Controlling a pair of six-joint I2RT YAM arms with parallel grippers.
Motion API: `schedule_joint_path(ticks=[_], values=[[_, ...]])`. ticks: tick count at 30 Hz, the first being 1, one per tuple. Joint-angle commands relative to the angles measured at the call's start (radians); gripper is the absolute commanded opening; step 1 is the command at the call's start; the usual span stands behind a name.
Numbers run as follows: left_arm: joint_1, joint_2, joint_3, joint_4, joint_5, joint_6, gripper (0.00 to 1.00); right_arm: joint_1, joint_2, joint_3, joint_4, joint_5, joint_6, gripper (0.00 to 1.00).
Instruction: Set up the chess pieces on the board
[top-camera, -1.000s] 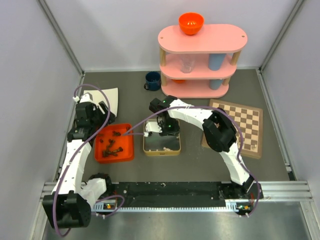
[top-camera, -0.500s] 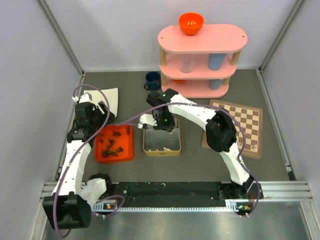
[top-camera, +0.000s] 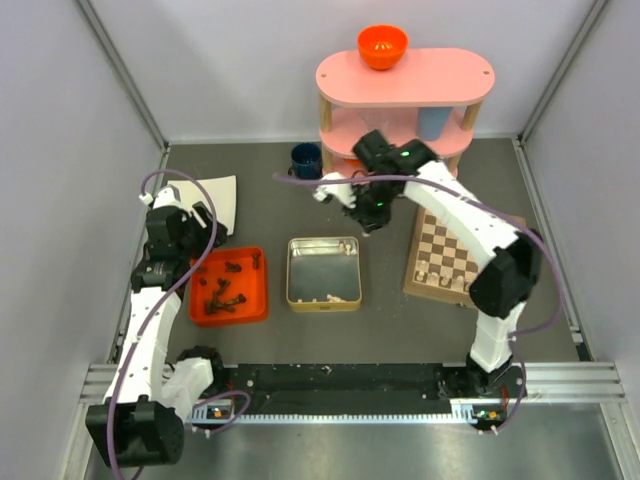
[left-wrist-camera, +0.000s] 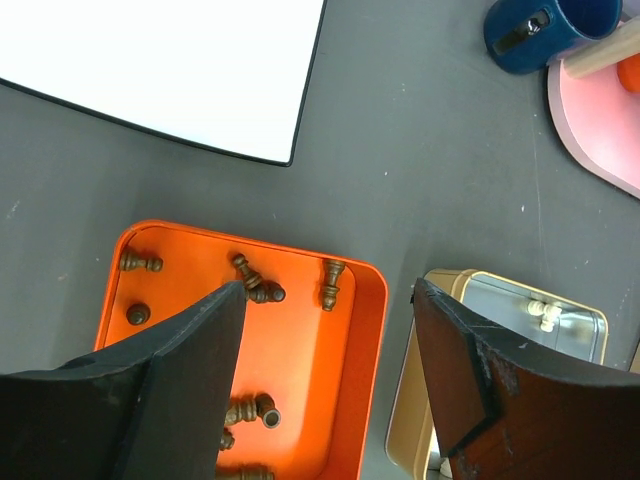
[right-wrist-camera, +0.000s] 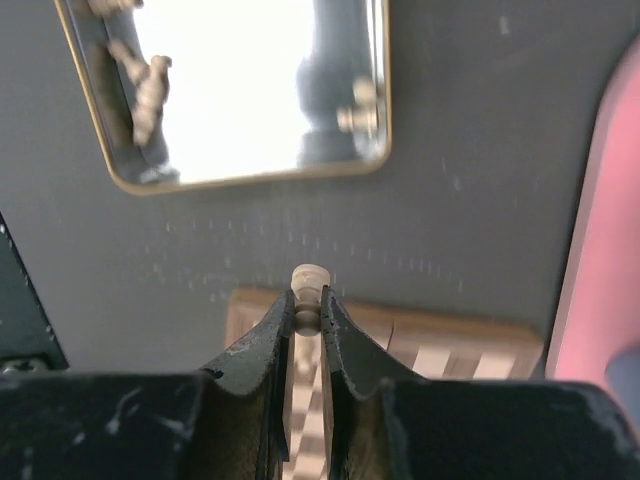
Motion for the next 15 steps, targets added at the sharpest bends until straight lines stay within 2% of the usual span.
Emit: schedule_joint_path(ticks=[1,6,11,15], values=[[0.007,0.013,0.025,0.064,0.036,-0.023,0.73,-0.107,-0.157,-0.136,-0.04,0.031,0.036,0.02],[0.007,0.039,0.022,0.088,0.073,-0.046,0.72,-0.267,-0.249,-0.339,-0.029,0.084,0.051,0.02],[0.007,0.072,0.016,0.111,0.111,-0.058,0.72,-0.334,-0.272,-0.503,0.029,0.157,0.074,0.03],[0.007,0.084,0.019,0.118,0.125,-0.057,0.72,-0.367,-0.246,-0.555,0.087,0.198,0.09,0.03]])
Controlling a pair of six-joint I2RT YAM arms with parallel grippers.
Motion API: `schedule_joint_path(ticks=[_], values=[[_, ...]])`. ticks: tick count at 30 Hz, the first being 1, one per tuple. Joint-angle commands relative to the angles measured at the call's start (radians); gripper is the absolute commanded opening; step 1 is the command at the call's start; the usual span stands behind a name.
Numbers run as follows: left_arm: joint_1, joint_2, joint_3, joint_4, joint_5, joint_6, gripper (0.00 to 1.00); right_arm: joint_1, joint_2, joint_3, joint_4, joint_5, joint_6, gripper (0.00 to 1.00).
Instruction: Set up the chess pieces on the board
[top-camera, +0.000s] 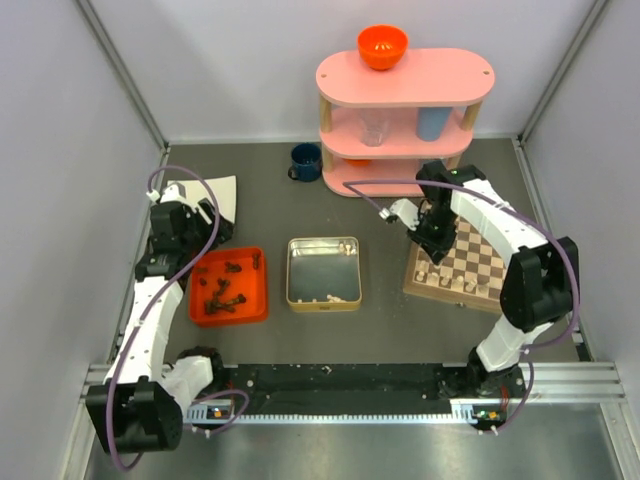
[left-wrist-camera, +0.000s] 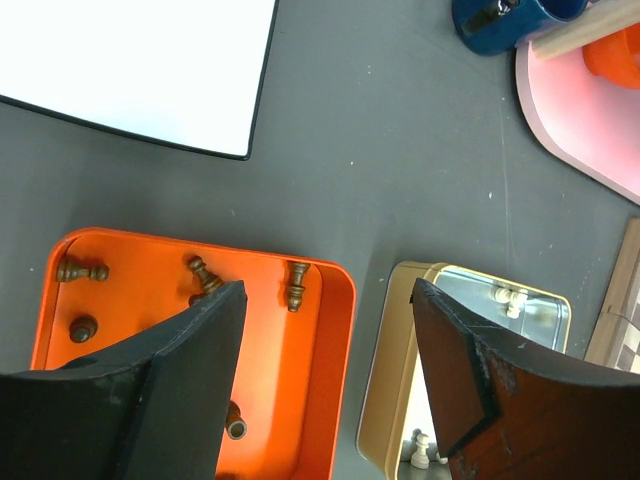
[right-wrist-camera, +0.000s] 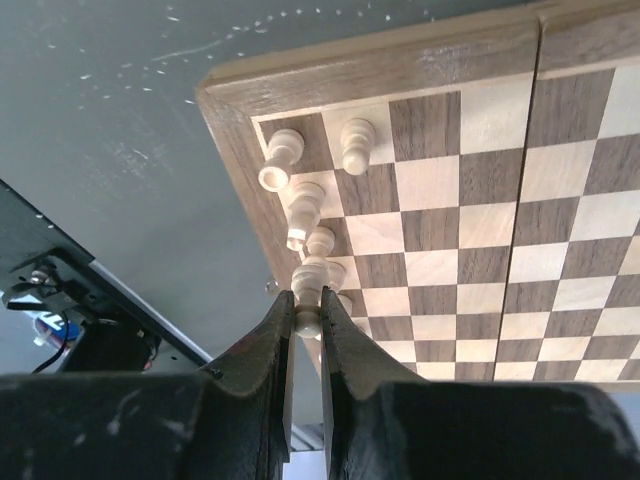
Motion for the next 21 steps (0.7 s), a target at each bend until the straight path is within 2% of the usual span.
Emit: schedule_joint_path(ticks=[1,10,21], values=[[0.005,0.009,0.019,0.064,0.032,-0.007,0.72,-0.03,0.001,-0.024,0.078,0.059,0.034,0.03],[0.005,0.003,-0.002,0.068,0.04,-0.02,0.72,-0.051,0.099,-0.01,0.135,0.068,0.057,0.04],[0.005,0.004,-0.013,0.071,0.042,-0.024,0.72,-0.05,0.141,-0.039,0.176,0.056,0.089,0.06]])
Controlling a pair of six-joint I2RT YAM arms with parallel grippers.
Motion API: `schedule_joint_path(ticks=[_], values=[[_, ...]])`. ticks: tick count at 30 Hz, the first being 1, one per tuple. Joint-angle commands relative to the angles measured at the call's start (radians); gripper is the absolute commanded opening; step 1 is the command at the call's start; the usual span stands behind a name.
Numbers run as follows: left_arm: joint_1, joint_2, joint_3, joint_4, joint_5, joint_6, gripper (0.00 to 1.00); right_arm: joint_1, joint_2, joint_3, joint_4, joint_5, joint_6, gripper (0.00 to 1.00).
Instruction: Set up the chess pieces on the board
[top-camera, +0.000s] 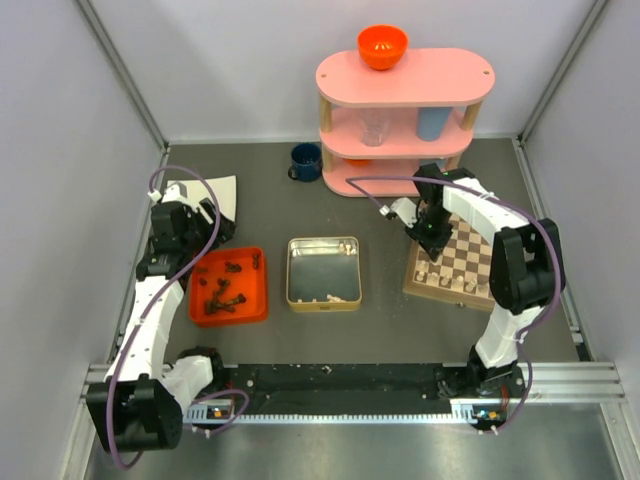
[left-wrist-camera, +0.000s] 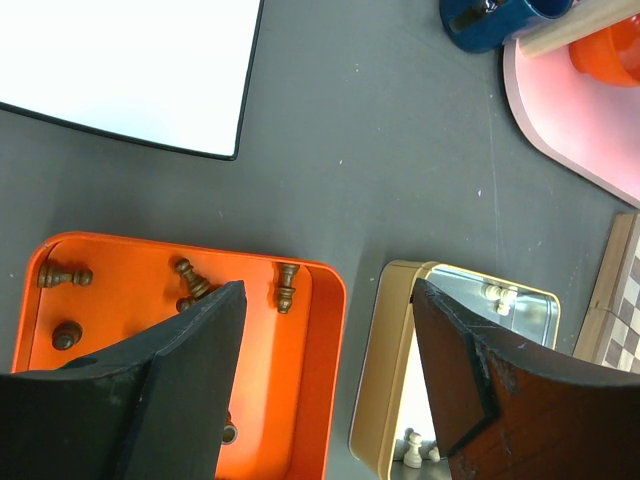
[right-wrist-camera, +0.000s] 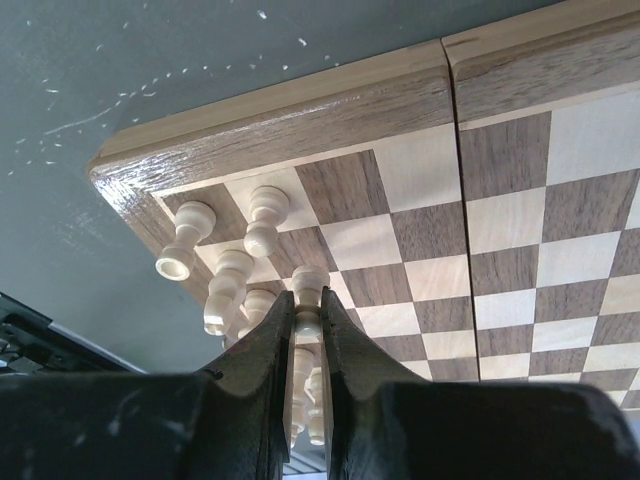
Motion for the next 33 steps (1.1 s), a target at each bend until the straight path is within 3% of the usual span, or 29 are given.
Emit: schedule_joint_path(ticks=[1,21,33], values=[[0.005,-0.003,-0.002,0.043,0.008,-0.011,0.72,-0.005,0.012,-0.009,0.03,-0.012,0.024,0.06],[0.005,0.012,-0.004,0.053,0.008,-0.012,0.72,-0.005,0.027,-0.049,0.039,-0.018,0.037,0.1],[0.004,0.013,-0.007,0.058,0.01,-0.017,0.72,-0.005,0.019,-0.043,0.039,-0.015,0.038,0.27]])
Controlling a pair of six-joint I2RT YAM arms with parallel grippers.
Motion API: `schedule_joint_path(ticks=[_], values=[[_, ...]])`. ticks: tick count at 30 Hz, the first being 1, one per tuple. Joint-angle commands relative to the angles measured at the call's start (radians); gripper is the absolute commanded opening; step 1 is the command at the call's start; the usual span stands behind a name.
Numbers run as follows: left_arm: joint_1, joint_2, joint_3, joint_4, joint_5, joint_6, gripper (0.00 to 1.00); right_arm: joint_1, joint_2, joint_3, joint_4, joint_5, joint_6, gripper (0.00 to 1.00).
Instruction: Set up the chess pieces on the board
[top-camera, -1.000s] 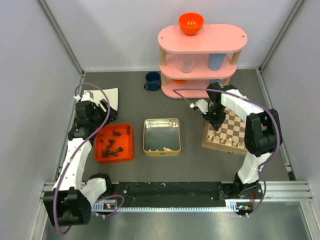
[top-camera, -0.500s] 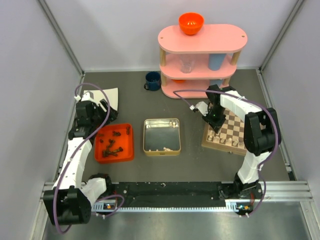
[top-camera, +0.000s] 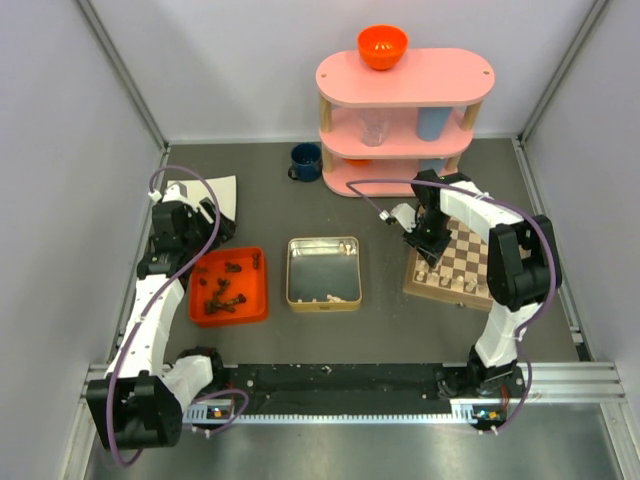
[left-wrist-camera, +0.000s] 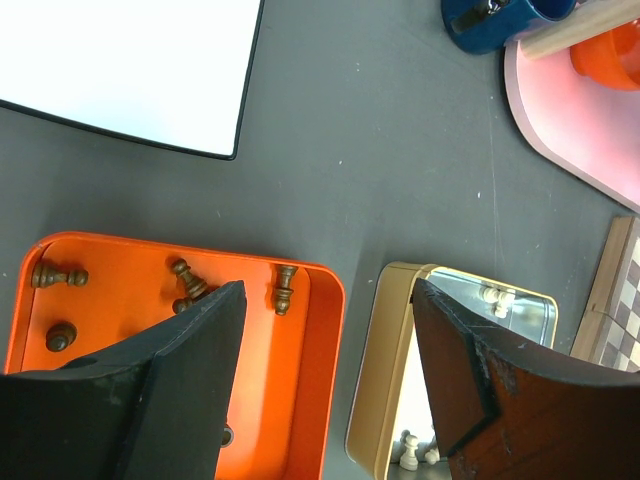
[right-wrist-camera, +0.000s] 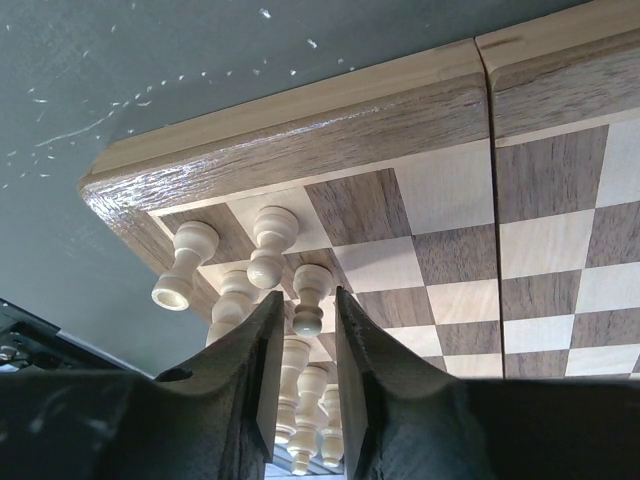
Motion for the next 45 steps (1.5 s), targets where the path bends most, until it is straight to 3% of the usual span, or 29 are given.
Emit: schedule_joint_path(ticks=[1,25,28,32,40,45], values=[[0.005,0.0,-0.005,0.047,0.013,-0.001,0.72,-0.005,-0.011,-0.003,0.006,-0.011,0.011,0.28],[0.005,-0.001,0.03,0.053,0.087,-0.001,0.73,-0.017,-0.165,0.065,-0.011,0.016,-0.015,0.41],[0.007,-0.023,0.027,0.085,0.114,-0.001,0.79,-0.028,-0.194,0.114,-0.02,-0.011,-0.019,0.43],[0.019,-0.063,-0.005,0.154,0.12,-0.024,0.98,-0.039,-0.218,0.184,-0.014,-0.146,-0.027,0.55],[0.051,0.009,0.013,0.249,0.402,-0.093,0.98,-0.036,-0.249,0.162,0.188,-0.459,0.043,0.72],[0.041,0.045,0.074,0.158,0.456,-0.078,0.98,-0.036,-0.278,0.119,0.368,-0.616,0.126,0.79]])
